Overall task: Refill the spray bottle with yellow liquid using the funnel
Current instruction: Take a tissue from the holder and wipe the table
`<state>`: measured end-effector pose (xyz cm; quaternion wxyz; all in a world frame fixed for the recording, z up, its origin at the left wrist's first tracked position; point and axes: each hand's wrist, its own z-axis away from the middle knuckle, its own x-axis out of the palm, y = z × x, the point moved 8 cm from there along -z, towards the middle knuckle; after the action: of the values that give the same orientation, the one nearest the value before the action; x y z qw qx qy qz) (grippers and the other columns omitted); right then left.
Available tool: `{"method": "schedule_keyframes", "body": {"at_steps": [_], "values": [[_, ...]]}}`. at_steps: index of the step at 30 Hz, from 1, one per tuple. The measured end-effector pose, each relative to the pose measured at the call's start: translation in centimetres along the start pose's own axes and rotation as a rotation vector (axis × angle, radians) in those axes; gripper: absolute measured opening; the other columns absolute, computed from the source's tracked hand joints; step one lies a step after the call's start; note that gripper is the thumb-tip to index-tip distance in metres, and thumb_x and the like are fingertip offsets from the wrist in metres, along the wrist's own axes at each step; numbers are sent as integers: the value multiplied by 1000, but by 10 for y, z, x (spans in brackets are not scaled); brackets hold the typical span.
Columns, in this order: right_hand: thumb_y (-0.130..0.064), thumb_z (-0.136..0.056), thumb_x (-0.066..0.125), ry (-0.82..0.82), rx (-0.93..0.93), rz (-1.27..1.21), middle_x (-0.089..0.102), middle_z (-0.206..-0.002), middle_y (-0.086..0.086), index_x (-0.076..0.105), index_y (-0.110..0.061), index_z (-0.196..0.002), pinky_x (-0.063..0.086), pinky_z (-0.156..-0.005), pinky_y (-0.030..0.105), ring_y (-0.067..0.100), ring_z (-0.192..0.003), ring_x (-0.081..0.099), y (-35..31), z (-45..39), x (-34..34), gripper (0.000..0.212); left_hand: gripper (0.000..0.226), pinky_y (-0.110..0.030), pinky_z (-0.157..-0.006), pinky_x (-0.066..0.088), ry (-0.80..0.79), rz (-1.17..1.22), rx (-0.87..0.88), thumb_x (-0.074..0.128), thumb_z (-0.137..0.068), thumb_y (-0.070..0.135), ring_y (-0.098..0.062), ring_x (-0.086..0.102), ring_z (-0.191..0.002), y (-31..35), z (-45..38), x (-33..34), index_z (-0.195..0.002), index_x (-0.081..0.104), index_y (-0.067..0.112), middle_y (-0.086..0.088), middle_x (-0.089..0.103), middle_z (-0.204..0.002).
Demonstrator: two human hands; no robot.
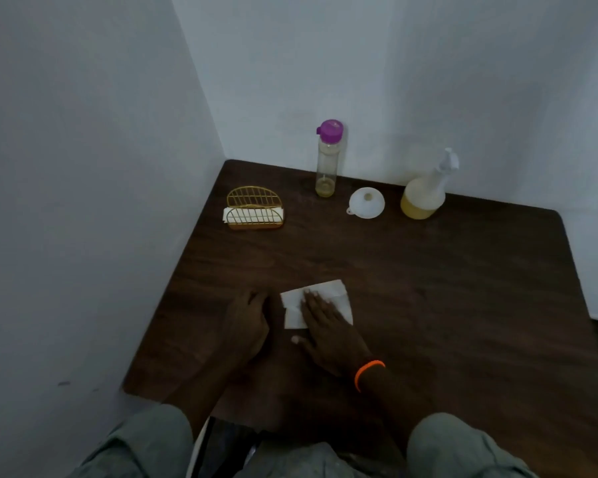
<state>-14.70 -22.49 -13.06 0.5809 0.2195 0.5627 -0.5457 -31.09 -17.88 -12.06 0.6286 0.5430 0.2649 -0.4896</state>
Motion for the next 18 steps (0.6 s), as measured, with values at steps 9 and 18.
{"method": "schedule_keyframes", "body": {"at_steps": [9,18], "values": [[-67,-97,19,134,492,-105,-16,-166,7,-7,-12,-159,-11,-123,32,16,-152,-18,119,96,-13,86,59,-48,-100,47,120,-104,157,30,-83,31,-34,58,-114,38,-3,-1,-123,65,7,-17,61,-125],[-67,-98,23,150,469,-118,-16,-165,8,-5,-9,-159,-11,-123,38,20,-153,-16,77,75,-7,89,52,-41,-95,52,128,19,89,33,-80,24,-33,63,-105,24,15,-11,-112,70,5,-16,64,-118]]}}
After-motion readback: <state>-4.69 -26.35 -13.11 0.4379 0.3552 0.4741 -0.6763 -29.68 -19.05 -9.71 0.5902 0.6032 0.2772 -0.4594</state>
